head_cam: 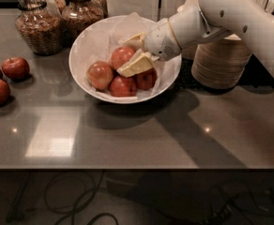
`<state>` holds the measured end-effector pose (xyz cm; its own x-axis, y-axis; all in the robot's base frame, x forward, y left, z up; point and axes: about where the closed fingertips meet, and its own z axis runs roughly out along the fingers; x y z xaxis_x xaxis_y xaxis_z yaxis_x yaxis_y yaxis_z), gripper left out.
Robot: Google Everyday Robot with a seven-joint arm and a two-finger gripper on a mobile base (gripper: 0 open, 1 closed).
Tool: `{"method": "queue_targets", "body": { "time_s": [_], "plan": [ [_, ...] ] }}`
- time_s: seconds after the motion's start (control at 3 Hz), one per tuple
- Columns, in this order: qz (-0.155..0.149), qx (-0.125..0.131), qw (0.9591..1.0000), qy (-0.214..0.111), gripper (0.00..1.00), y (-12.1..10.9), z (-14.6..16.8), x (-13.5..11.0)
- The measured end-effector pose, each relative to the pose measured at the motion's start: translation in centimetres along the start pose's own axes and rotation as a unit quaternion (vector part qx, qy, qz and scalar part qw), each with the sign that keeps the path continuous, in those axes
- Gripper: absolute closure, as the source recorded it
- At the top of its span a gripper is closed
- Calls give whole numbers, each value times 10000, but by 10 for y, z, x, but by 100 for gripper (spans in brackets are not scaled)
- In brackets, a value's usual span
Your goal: Pick apple from white bowl
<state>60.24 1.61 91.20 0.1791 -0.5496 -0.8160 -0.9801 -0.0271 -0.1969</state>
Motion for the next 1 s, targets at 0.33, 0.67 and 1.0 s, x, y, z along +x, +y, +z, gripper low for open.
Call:
{"method": "queue_targets", "body": {
  "time_s": [0.33, 0.67, 1.0],
  "plan": [
    [0, -1, 10000, -2, 100, 0, 0, 0],
    [-6, -54, 9998, -199, 100, 0, 0, -3],
    [-219, -71, 9987, -446, 100, -2, -12, -26]
  ]
}}
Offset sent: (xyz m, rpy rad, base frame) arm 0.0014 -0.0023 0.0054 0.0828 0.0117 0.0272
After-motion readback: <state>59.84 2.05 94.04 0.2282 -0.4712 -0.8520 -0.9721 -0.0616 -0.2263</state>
